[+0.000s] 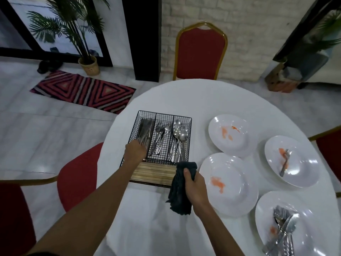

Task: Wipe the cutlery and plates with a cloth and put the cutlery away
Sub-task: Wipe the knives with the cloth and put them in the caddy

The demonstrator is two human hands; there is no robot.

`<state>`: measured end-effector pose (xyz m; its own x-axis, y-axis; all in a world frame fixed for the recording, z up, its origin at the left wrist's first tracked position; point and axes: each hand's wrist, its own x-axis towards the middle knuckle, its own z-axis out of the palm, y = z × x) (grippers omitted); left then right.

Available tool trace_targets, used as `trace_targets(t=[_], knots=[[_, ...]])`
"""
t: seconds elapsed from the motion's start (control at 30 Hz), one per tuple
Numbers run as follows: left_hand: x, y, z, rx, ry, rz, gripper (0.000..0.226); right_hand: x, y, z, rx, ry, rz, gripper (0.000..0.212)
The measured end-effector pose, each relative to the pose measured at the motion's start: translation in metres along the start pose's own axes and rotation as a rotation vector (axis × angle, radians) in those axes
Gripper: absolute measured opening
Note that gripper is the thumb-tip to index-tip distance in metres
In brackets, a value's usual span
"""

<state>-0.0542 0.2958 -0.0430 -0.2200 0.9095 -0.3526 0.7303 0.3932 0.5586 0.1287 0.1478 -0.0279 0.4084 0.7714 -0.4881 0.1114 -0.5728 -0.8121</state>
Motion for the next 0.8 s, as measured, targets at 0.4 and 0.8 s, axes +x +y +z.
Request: trace_targets(t=[0.4,0.8], knots=[[-0.124,0.049,0.044,-0.059,-0.156,0.282,0.024,-0.022,0.019,-0.056,0.261,0.141,0.100,0.029],[-0.323,0.080,0.208,-0.040,-0.579,0.541,0.028,-0.092,0.127,-0.217,0.321,0.481,0.205,0.023]])
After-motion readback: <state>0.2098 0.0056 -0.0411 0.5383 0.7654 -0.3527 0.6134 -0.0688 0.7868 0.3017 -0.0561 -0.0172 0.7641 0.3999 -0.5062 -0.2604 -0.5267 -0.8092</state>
